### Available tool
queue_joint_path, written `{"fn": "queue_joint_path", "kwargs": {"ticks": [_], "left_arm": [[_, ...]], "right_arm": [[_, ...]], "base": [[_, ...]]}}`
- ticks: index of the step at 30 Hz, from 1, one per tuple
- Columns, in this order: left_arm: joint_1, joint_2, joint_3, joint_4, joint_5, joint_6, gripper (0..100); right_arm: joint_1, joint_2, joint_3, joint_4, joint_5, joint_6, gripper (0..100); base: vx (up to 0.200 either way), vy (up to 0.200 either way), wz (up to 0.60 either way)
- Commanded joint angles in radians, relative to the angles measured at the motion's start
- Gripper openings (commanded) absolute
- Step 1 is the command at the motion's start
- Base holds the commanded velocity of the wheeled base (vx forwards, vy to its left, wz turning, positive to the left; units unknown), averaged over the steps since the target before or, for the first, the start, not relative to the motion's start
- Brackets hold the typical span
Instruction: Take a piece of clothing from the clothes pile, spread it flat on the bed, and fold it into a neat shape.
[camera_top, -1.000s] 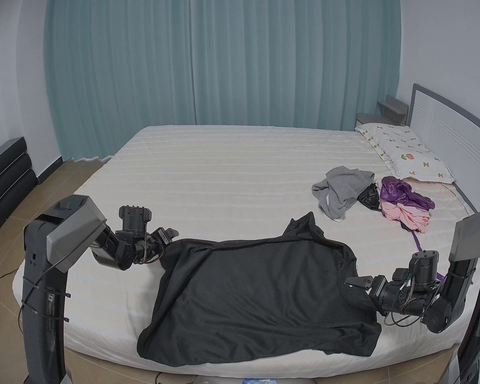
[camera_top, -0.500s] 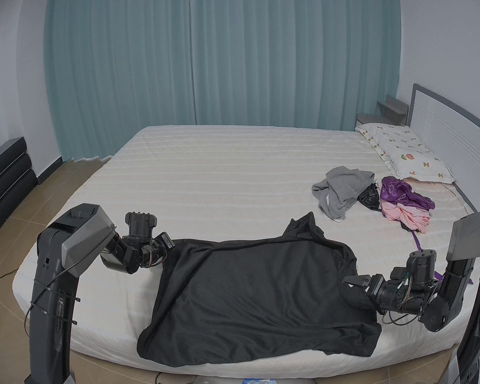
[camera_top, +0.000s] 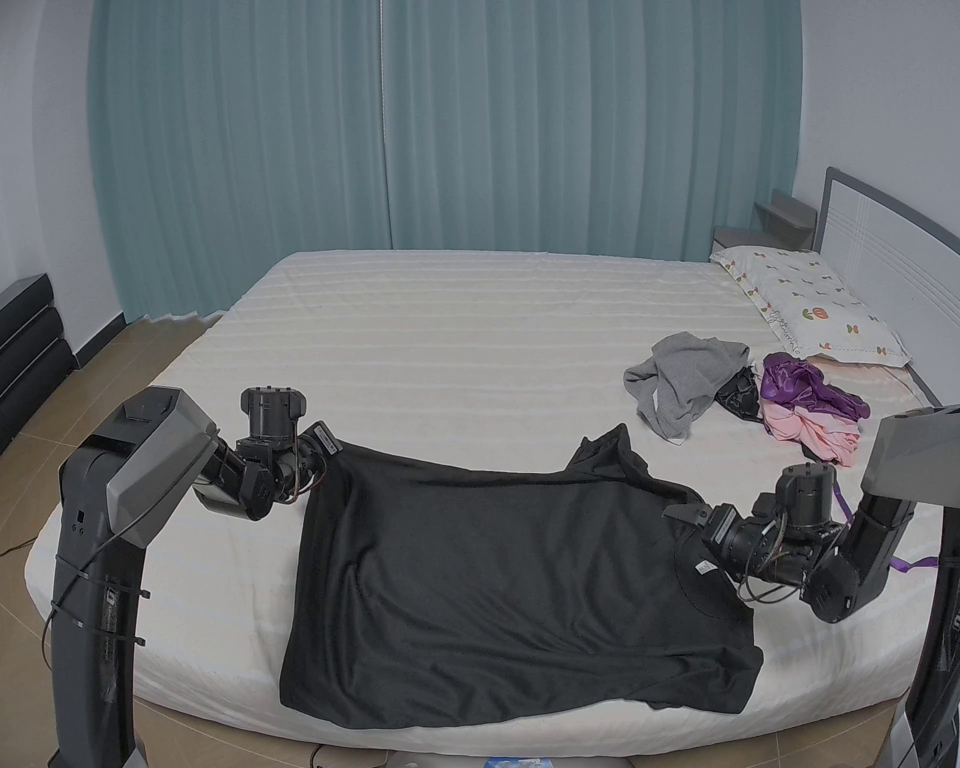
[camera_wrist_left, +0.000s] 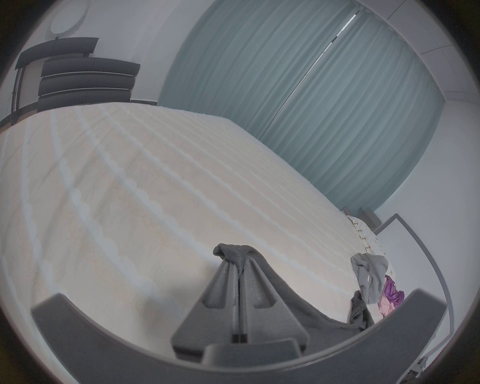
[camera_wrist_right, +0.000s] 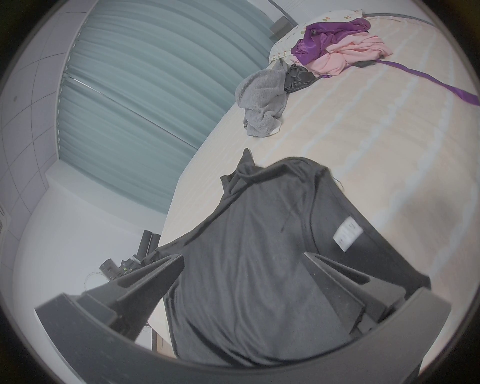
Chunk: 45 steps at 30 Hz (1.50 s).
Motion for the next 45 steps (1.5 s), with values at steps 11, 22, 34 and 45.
{"fn": "queue_joint_path", "kwargs": {"ticks": [11, 22, 34, 45], "left_arm": [[0.001, -0.09, -0.024, 0.035, 0.042, 0.077, 0], [-0.007, -0.093, 0.005, 0.043, 0.045, 0.078, 0], [-0.01, -0.093, 0.021, 0.043, 0.046, 0.078, 0], [-0.011, -0.09, 0.054, 0.043, 0.045, 0.078, 0]], "right_arm": [[-0.021, 0.202, -0.593, 0.46, -0.113, -0.065, 100], [-0.016, 0.293, -0.794, 0.557, -0.154, -0.108, 100], [0.048, 0.342, -0.911, 0.551, -0.249, -0.258, 100], [0.051, 0.477, -1.01, 0.54, -0.344, -0.393, 0]], "base": [[0.0, 0.0, 0.0], [0.0, 0.0, 0.0], [0.0, 0.0, 0.0], [0.0, 0.0, 0.0]]}}
